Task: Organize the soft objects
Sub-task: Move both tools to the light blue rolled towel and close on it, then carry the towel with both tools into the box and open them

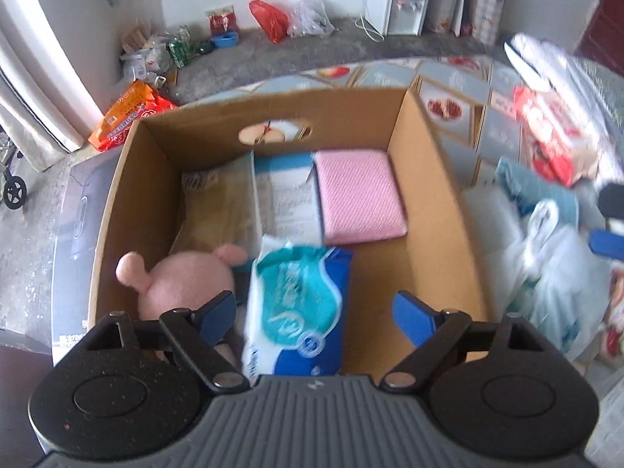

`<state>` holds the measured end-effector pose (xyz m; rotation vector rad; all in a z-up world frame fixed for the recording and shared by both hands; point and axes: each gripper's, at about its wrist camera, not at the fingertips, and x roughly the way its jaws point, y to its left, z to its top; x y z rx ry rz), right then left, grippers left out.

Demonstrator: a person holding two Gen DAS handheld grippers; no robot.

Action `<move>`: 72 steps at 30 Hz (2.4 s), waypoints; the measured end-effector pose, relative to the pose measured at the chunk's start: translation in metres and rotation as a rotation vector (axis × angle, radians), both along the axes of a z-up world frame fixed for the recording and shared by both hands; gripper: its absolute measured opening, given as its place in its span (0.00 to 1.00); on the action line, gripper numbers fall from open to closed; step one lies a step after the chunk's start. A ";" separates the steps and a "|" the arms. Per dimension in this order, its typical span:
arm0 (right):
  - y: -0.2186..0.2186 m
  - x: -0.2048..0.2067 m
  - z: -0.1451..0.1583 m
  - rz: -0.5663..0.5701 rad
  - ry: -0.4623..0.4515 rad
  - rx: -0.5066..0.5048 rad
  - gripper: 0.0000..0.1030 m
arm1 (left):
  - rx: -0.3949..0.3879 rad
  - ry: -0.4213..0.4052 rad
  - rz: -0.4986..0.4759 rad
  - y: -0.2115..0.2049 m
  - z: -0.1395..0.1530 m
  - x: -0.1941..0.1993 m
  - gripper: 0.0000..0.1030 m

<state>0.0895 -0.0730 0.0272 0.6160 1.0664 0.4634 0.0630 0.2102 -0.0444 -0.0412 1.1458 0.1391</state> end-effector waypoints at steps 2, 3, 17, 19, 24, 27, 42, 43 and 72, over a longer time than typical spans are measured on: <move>-0.022 0.000 0.002 -0.034 -0.008 -0.011 0.72 | -0.001 -0.019 0.008 -0.007 0.005 0.007 0.86; -0.033 0.000 0.003 -0.050 -0.012 -0.019 0.72 | 0.005 -0.027 0.011 -0.011 0.008 0.011 0.86; -0.145 0.068 -0.024 -0.120 0.012 -0.177 0.72 | -0.209 -0.042 -0.005 -0.096 0.017 0.112 0.83; -0.150 0.090 -0.037 -0.098 0.060 -0.184 0.71 | -0.262 -0.006 -0.002 -0.109 0.004 0.134 0.81; -0.157 0.140 -0.070 -0.039 0.166 -0.184 0.71 | -0.346 0.144 0.048 -0.130 -0.038 0.184 0.67; -0.158 0.162 -0.092 -0.008 0.226 -0.201 0.71 | -0.351 0.190 0.064 -0.139 -0.059 0.203 0.66; -0.130 0.186 -0.169 0.126 0.395 -0.231 0.63 | -0.378 0.392 0.081 -0.167 -0.134 0.243 0.60; -0.128 0.186 -0.168 0.130 0.392 -0.233 0.63 | -0.375 0.386 0.080 -0.169 -0.134 0.243 0.58; -0.048 0.164 -0.024 0.314 -0.043 -0.206 0.13 | -0.645 0.045 0.175 -0.072 0.013 0.172 0.18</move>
